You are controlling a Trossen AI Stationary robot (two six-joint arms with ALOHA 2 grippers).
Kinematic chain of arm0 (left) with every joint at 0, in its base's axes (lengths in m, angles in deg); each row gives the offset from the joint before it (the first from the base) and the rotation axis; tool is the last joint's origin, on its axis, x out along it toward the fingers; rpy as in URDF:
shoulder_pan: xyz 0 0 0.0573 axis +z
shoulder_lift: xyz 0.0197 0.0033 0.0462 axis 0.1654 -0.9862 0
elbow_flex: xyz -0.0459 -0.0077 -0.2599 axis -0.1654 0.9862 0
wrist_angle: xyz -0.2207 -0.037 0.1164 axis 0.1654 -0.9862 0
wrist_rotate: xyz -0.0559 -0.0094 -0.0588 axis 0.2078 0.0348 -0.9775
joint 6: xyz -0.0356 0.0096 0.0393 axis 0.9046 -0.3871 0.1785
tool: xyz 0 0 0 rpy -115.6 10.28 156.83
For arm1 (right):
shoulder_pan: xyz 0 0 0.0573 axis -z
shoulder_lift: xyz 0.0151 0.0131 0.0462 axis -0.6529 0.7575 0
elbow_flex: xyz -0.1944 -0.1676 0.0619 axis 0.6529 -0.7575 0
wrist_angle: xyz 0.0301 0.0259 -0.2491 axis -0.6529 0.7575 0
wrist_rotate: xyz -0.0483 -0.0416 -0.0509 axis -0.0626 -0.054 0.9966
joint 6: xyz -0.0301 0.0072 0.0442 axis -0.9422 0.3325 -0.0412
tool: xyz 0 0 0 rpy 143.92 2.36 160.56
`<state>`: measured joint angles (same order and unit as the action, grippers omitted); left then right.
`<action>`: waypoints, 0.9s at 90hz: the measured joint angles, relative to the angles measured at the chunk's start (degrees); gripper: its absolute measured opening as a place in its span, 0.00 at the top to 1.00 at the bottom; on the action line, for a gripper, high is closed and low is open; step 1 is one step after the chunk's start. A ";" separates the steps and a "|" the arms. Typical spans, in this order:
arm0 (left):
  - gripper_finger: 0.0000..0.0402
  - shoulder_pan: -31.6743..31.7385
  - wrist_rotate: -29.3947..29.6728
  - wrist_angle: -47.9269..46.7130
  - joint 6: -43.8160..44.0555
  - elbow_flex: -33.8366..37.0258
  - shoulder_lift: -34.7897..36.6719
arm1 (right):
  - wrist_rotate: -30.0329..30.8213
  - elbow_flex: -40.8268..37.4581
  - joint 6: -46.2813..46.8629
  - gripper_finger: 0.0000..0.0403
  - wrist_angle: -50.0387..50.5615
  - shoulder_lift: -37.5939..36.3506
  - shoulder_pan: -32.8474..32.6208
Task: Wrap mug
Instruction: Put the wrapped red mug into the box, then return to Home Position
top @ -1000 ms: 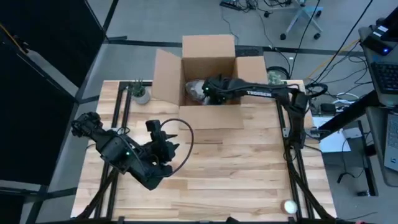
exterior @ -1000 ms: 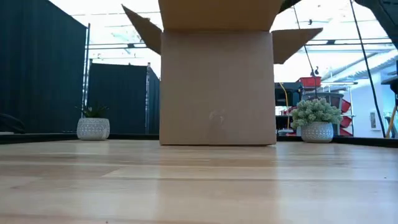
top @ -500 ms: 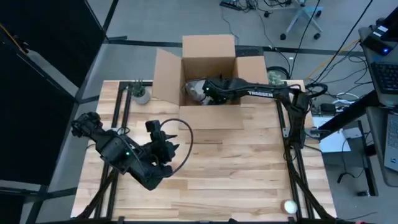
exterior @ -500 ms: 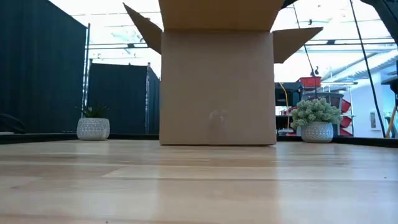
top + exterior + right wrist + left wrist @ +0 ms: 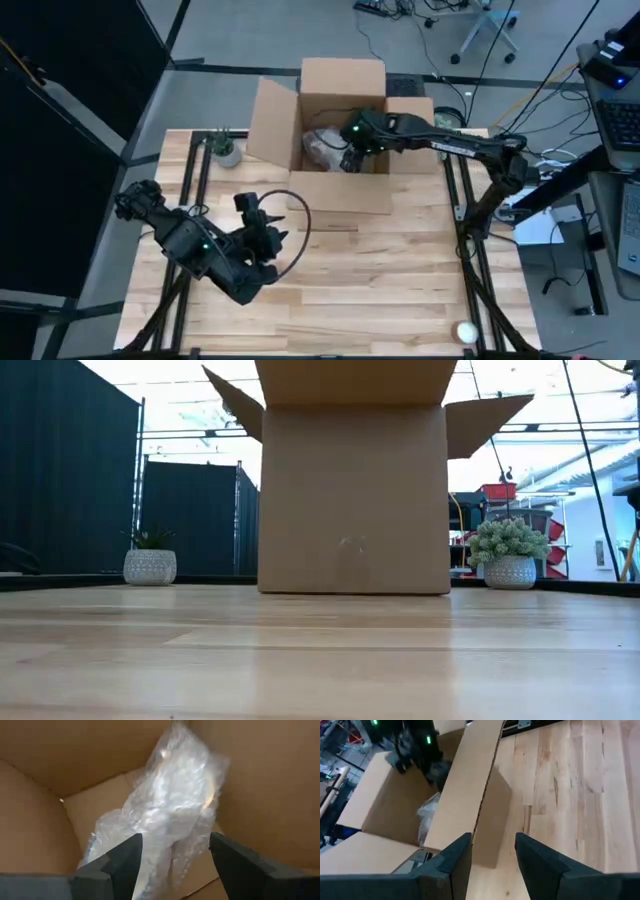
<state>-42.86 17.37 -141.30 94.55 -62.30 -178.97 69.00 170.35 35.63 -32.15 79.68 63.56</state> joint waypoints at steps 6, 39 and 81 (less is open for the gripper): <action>0.65 0.00 0.00 -0.09 -0.01 0.02 0.00 | 0.00 0.02 -0.02 0.46 -0.02 -2.63 -0.30; 0.65 0.00 -0.02 -0.10 -0.01 0.02 0.00 | -0.70 0.11 0.09 0.46 0.94 -14.22 -1.26; 0.65 0.63 -1.46 0.78 9.04 20.67 14.40 | -9.72 -13.55 -2.94 0.46 1.50 -28.55 -13.12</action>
<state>-42.23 15.92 -140.52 103.59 -41.63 -164.57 59.28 156.80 32.69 -30.65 51.12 50.44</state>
